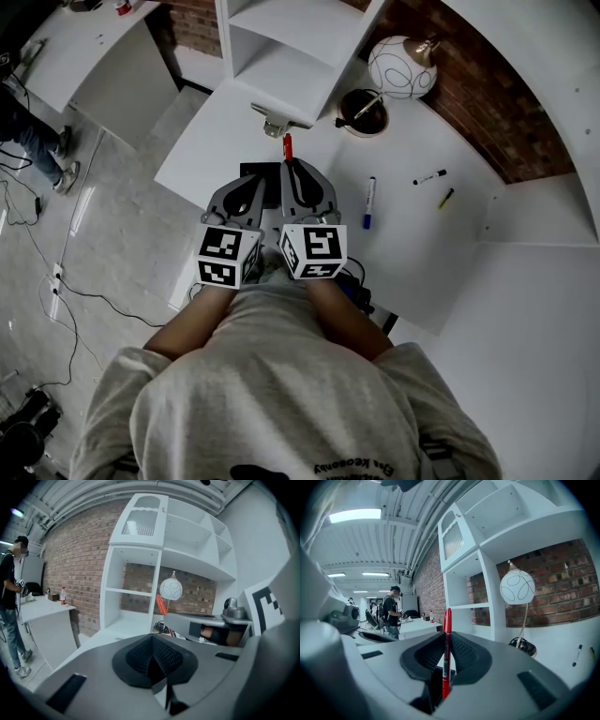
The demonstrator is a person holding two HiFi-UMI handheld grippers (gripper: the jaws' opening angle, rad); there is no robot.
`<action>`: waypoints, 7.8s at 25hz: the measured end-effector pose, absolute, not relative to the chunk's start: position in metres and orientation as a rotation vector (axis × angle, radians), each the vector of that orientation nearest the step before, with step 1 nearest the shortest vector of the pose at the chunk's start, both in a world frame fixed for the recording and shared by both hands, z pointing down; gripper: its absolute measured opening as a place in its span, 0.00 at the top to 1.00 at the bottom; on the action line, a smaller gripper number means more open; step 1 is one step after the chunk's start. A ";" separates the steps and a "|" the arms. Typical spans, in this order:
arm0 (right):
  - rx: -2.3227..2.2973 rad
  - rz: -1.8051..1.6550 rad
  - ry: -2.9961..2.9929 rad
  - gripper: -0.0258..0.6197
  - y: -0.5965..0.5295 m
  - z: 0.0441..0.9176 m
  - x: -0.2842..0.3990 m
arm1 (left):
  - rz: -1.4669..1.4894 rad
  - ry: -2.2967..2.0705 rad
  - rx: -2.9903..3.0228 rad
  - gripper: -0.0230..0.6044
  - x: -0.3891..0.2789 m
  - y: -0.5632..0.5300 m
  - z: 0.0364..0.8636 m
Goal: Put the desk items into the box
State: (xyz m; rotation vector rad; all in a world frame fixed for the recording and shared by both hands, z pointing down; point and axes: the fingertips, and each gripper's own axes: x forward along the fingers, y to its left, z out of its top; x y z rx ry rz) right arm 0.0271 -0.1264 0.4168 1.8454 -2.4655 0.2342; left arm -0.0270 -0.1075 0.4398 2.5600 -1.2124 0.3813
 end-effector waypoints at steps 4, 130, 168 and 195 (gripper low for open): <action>1.800 0.226 -2.503 0.88 -0.134 0.418 0.013 | 0.383 -1.253 2.533 0.96 -0.040 -0.111 0.443; 2.103 0.264 -1.889 0.93 -0.058 0.495 0.270 | 0.279 -0.540 3.135 0.96 0.211 -0.089 0.455; 1.661 0.943 -1.699 0.84 -0.085 0.636 0.268 | 0.426 -0.564 3.051 0.96 0.212 -0.108 0.513; 2.181 0.451 -1.827 0.84 -0.074 0.474 0.271 | 0.371 -0.609 3.075 0.96 0.188 -0.090 0.438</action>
